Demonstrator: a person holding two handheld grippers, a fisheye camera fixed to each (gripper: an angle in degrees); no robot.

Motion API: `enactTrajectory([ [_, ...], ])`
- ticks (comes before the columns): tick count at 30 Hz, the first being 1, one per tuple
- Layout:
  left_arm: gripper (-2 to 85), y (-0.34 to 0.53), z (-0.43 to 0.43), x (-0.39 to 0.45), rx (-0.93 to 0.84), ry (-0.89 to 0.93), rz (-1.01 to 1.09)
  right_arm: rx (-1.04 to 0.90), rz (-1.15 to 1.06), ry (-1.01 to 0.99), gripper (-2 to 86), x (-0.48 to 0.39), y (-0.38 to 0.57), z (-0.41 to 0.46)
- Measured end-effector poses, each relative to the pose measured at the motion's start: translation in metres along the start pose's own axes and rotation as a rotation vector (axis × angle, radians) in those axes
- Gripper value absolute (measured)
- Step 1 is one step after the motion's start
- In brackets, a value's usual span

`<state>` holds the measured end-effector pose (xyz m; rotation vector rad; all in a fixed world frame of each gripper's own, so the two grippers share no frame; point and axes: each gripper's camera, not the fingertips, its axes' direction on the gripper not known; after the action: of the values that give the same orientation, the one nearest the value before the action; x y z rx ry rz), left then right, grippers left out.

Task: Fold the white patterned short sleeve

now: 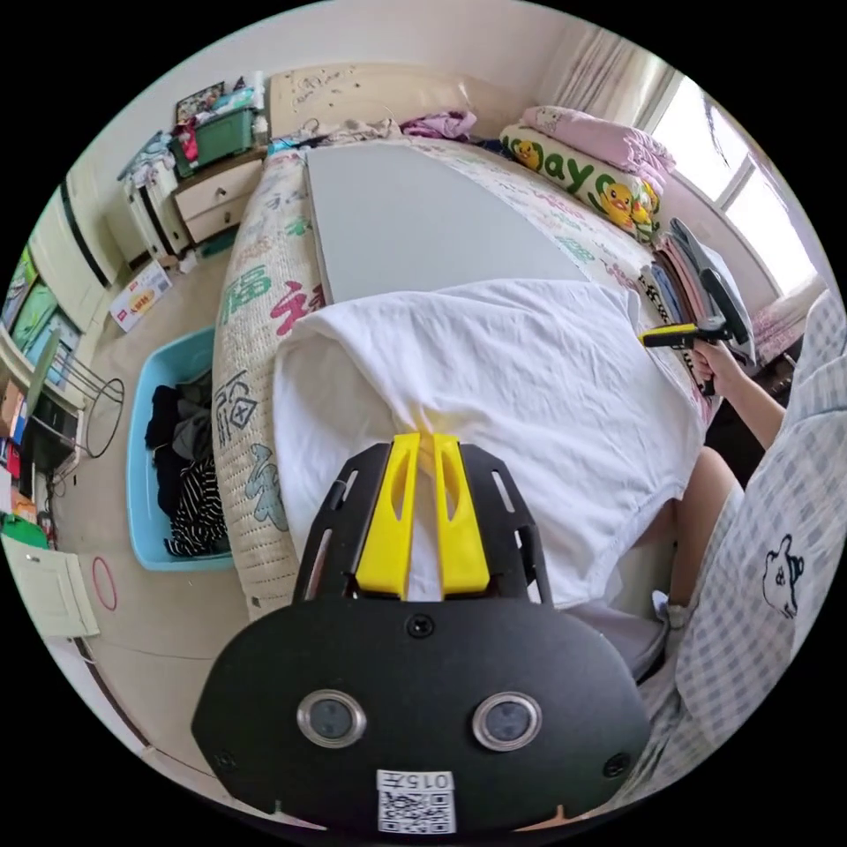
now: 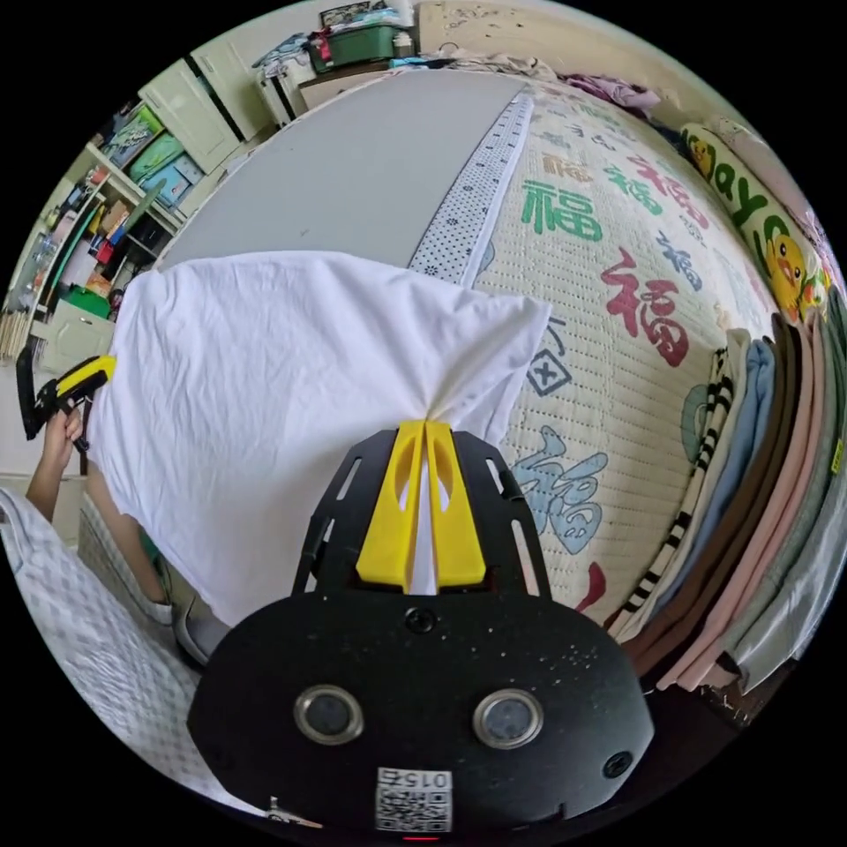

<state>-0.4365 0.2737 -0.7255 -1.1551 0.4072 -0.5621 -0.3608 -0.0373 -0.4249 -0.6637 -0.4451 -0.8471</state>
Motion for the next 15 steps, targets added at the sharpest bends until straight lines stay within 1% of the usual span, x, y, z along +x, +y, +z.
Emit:
enactTrajectory([
  [1,0.9,0.007,-0.002,0.001,0.027,-0.005,-0.009,0.020,0.007,-0.007,-0.4,0.008,0.007,-0.012],
  [3,0.7,0.029,-0.008,-0.002,0.067,0.011,-0.056,0.021,0.076,-0.090,-0.4,0.033,0.015,-0.034],
  [5,0.4,0.038,-0.013,-0.009,0.041,0.066,-0.118,0.031,0.220,-0.308,-0.4,0.075,0.029,-0.086],
  [6,0.0,0.042,-0.016,-0.017,0.003,0.130,-0.176,0.071,0.238,-0.353,-0.4,0.082,0.034,-0.108],
  [7,-0.1,0.045,-0.020,-0.021,-0.014,0.169,-0.214,0.169,0.223,-0.403,-0.4,0.087,0.044,-0.159],
  [8,-0.3,0.052,-0.033,-0.027,0.016,0.274,-0.270,0.238,0.184,-0.401,-0.4,0.087,0.050,-0.214],
  [9,-0.5,0.063,-0.054,-0.028,0.130,0.386,-0.280,0.257,0.164,-0.388,-0.4,0.086,0.051,-0.241],
  [11,-0.7,0.081,-0.086,-0.023,0.276,0.476,-0.273,0.328,0.124,-0.309,-0.4,0.082,0.049,-0.347],
  [12,-0.7,0.093,-0.104,-0.015,0.309,0.475,-0.264,0.344,0.128,-0.301,-0.4,0.082,0.048,-0.371],
  [13,-0.7,0.099,-0.111,-0.010,0.312,0.464,-0.260,0.364,0.146,-0.316,-0.4,0.084,0.045,-0.419],
  [14,-0.8,0.112,-0.123,0.001,0.309,0.439,-0.253,0.376,0.164,-0.383,-0.4,0.087,0.043,-0.465],
  [15,-0.8,0.126,-0.133,0.012,0.304,0.432,-0.237,0.382,0.162,-0.432,-0.4,0.088,0.044,-0.487],
])
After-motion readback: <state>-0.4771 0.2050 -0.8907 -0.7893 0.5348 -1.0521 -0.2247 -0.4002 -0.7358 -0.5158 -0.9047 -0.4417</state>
